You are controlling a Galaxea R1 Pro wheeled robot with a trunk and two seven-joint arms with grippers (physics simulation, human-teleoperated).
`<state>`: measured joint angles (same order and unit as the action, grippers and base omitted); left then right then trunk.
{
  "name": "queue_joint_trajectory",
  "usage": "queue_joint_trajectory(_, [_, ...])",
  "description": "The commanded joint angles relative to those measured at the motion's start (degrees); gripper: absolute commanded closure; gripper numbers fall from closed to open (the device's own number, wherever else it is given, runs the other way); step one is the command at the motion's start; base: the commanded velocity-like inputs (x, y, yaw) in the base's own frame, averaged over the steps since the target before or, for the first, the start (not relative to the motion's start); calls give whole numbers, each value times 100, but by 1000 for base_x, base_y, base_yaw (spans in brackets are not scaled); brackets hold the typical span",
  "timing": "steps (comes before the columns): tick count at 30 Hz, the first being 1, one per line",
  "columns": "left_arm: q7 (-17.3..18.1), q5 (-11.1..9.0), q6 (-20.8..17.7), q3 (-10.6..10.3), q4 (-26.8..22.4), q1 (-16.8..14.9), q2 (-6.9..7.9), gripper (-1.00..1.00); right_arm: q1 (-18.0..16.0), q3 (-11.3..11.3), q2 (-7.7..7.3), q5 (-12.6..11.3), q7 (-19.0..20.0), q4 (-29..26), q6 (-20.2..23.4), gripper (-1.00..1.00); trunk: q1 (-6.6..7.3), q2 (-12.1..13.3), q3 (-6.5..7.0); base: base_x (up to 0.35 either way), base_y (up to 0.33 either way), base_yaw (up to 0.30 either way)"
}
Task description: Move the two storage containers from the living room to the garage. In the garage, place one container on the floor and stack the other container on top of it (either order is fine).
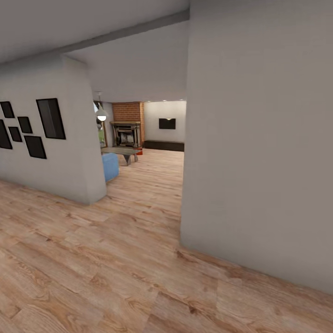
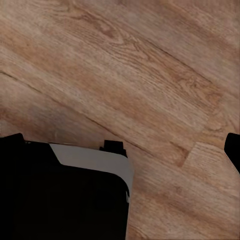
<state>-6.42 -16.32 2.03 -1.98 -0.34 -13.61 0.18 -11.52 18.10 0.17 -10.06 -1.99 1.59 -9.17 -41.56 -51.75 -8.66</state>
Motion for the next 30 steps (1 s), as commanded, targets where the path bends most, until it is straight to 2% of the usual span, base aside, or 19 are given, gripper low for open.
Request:
queue_joint_trajectory(1, [-9, -37, 17, -24, 3, -3, -1, -100, -8, 47, 10, -56, -3, 17, -36, -100, -4, -5, -8, 325, 0, 8])
queue_joint_trajectory(8, [-9, -37, 17, -24, 1, -1, -1, -100, -8, 45, -6, -57, -3, 17, -40, -100, -4, -5, -8, 325, 0, 158])
queue_joint_trajectory(30, [-9, -37, 12, -22, 1, -2, 1, -100, -8, 45, -10, -63, -3, 17, -41, -100, -4, -5, -8, 325, 0, 266])
